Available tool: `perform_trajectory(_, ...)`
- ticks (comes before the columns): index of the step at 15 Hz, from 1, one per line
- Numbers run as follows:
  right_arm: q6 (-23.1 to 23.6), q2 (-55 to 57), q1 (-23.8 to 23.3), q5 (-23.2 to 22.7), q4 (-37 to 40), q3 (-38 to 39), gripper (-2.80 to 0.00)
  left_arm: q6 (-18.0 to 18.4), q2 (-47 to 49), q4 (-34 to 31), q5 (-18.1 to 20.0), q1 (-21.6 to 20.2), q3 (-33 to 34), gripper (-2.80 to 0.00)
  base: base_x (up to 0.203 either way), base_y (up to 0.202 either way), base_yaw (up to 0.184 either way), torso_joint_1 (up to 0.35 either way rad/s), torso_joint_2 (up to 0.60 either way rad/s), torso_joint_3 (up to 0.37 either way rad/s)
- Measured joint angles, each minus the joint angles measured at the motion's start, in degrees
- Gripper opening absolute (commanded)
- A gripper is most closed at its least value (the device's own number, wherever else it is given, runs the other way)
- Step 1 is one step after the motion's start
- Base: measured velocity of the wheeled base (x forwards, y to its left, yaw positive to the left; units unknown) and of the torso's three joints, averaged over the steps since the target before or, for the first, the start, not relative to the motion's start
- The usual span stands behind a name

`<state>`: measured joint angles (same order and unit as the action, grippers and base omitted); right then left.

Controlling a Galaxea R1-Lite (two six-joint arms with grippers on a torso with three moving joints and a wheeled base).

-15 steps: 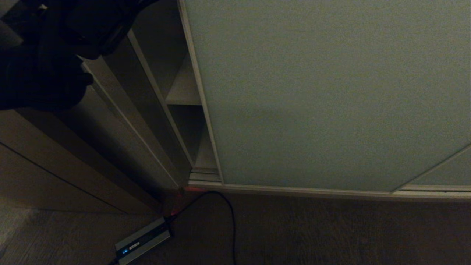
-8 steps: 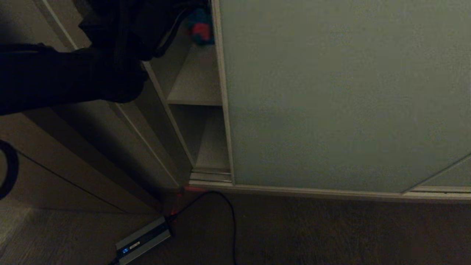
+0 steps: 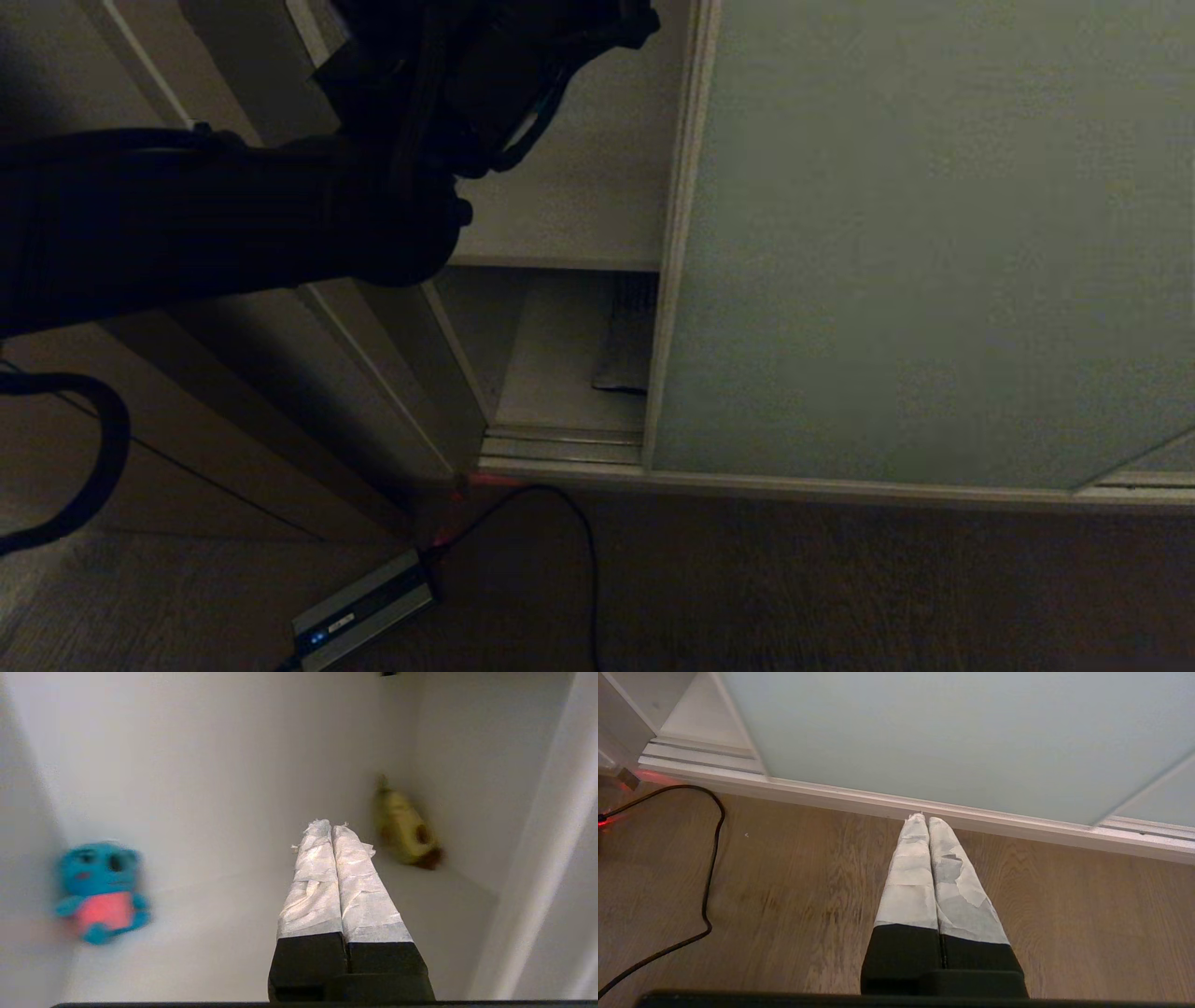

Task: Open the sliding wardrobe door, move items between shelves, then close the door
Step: Open the door

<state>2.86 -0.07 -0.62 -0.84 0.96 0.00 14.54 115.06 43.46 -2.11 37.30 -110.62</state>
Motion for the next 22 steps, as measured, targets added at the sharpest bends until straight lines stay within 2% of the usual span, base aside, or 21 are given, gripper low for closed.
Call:
perform_trajectory(6, 0.0, 0.0, 0.0, 0.0, 0.0, 0.0, -2.8, 0.2, 2.8, -3.9, 0.5, 9.7, -0.2, -2.8, 0.0, 0.0, 0.0, 0.0, 0.0, 0.0)
perform_trajectory(11, 0.0, 0.0, 0.0, 0.0, 0.0, 0.0, -2.8, -0.4, 5.9, -2.6, 2.0, 13.7, -0.2, -2.8, 0.0, 0.0, 0.0, 0.0, 0.0, 0.0)
perform_trajectory(15, 0.0, 0.0, 0.0, 0.0, 0.0, 0.0, -2.8, -0.9, 8.4, 1.7, 1.8, 16.8, -0.2, -2.8, 0.0, 0.0, 0.0, 0.0, 0.0, 0.0)
perform_trajectory(17, 0.0, 0.0, 0.0, 0.0, 0.0, 0.0, -2.8, -2.2, 8.0, 1.8, 1.0, 17.2, -0.2, -2.8, 0.0, 0.0, 0.0, 0.0, 0.0, 0.0)
perform_trajectory(20, 0.0, 0.0, 0.0, 0.0, 0.0, 0.0, -2.8, -5.1, 4.0, 1.7, -2.9, 16.6, -0.2, -2.8, 0.0, 0.0, 0.0, 0.0, 0.0, 0.0)
perform_trajectory(22, 0.0, 0.0, 0.0, 0.0, 0.0, 0.0, -2.8, -6.4, 0.3, 1.5, -6.3, 12.7, 0.6, -2.8, 0.0, 0.0, 0.0, 0.0, 0.0, 0.0)
